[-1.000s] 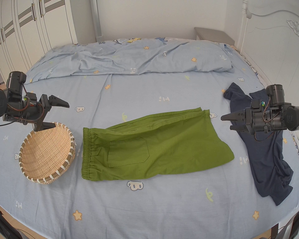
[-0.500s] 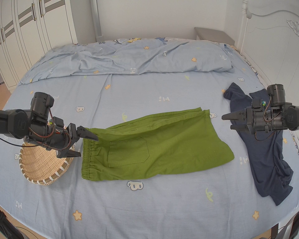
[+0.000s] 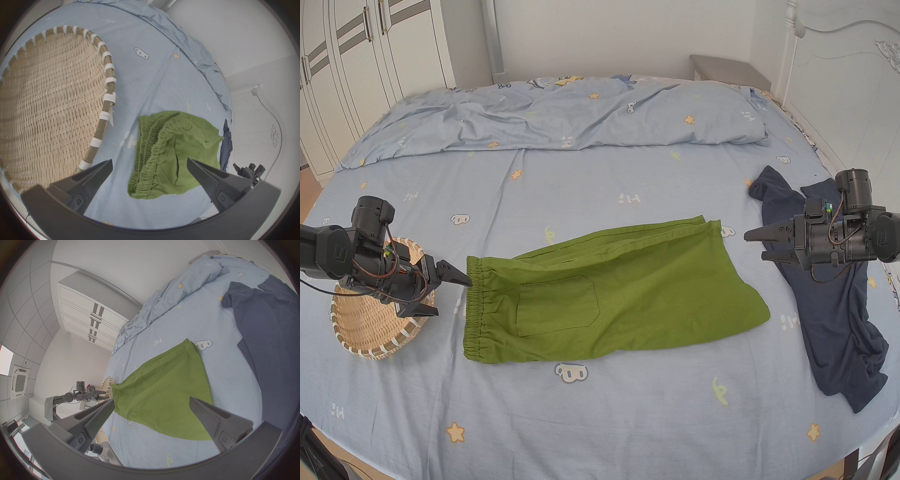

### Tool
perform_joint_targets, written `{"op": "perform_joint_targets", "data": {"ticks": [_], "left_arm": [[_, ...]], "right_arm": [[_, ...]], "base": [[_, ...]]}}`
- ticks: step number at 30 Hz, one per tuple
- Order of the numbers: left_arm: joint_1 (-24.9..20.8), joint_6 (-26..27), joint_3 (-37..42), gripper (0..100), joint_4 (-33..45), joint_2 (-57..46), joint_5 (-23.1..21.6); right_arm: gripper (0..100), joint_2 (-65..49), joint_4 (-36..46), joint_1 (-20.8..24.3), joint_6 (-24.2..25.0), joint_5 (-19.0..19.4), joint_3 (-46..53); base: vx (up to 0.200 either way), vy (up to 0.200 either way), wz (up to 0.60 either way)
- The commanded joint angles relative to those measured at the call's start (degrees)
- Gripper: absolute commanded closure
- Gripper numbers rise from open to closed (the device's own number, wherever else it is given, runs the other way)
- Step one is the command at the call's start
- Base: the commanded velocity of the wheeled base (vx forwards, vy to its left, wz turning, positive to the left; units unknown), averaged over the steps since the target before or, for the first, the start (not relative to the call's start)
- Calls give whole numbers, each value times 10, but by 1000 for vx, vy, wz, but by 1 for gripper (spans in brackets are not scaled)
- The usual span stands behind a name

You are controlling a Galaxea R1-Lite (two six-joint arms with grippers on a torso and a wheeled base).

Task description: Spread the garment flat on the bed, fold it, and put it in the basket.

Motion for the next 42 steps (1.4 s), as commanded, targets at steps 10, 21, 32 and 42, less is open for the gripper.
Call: {"op": "perform_joint_targets", "data": {"ticks": [10, 21, 32, 42], "left_arm": [[-42, -32, -8, 0, 0, -14, -9], [-137, -158, -4, 0, -220, 64, 0], [-111, -166, -26, 0, -281, 159, 41], [-81, -165, 26, 0, -284, 130, 74]], "right_arm": [[0, 3, 0, 2, 0, 0, 1], [0, 4, -13, 4, 0, 0, 8], [0, 5, -19, 0, 2, 0, 8], [0, 7, -19, 0, 3, 0, 7]], "base": [[0, 0, 0], [0, 0, 0], [0, 0, 0], [0, 0, 0]]}}
